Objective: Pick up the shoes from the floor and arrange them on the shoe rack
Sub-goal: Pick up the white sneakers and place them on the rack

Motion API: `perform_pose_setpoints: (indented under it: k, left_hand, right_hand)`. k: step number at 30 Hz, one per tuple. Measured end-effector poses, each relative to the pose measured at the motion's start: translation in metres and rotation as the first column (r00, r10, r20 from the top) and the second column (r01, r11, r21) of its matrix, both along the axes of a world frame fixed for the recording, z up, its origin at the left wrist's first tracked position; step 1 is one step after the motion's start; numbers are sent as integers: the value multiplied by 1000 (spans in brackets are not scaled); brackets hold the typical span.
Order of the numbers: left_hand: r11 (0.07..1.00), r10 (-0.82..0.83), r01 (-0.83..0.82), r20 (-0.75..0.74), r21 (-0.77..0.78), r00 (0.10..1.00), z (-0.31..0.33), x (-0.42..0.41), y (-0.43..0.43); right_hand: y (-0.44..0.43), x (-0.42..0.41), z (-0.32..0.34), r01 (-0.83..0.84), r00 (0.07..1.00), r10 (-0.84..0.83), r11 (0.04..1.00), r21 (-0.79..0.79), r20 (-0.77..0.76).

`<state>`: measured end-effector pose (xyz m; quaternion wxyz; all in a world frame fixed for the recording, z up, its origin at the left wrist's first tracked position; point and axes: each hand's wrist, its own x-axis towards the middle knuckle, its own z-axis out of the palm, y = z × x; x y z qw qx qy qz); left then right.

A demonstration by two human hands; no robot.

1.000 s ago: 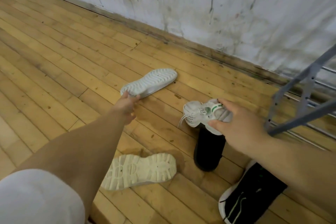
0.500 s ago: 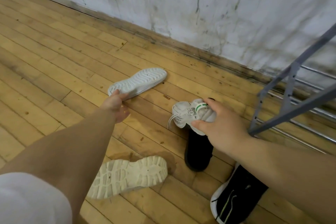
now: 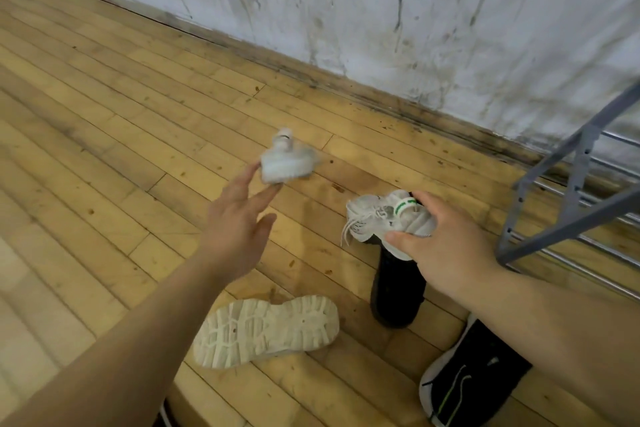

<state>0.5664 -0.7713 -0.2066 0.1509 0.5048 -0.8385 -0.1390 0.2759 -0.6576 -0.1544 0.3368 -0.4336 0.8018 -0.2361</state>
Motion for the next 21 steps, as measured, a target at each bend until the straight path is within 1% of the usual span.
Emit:
perform_pose_setpoints:
  k: [1,2,3,4,6,8,10,12,13,14,15,17,19,21]
  left_hand:
    - [993,-114,115,71,-6,991,-2,5,17]
    - [982,-180,174,98,69,979,-6,8,32]
    - [967,-200,180,98,182,975,-11,9,46]
    - [942,-179,150,73,301,981,-17,10,58]
    - [860,-57,49,1,508,998,-26,9,74]
    - [799,69,-37,-30,600,997,-32,5,79]
    - [754,234,-124,-86,645,968,-35,-1,81]
    - [693,381,-167,-159,702,911,-36,-11,83]
    - [673,425,-161,-199,722,883,-36,-16,83]
    - [676,432,-145,-230,722,872,-35,-22,84]
    - [710,394,-131,-235,692,889,-35,-29,85]
    - [776,246,-78,-187,626,951,-34,-49,84]
    - [783,127,-27,-117,621,985,-35,-75,86]
    - [791,73,-42,-26,610,997,-40,-99,87]
  right_hand:
    - [1,2,1,-4,1000,4,1000,3,-6]
    - [3,6,1,-8,1000,8,1000,11,-15]
    - [4,10,1,-12,1000,12,1000,20,-25]
    - [6,14,0,-17,999,17,1000,25,-37]
    - [9,18,-3,-27,999,29,999,27,-46]
    - [12,18,-7,-37,999,38,999,28,-26]
    - [14,15,-10,-52,999,53,998,19,-14]
    - [15,10,-13,-52,999,53,998,20,-8]
    - [16,8,-14,-52,999,52,998,24,-6]
    - [17,6,-16,-54,999,54,998,29,-6]
    - [18,4,-18,-57,998,58,998,33,-9]
    - [20,0,-21,-66,998,66,997,41,-13]
    - [22,-1,-23,-67,998,68,996,60,-13]
    - [23,-3,-24,-59,998,60,995,78,-12]
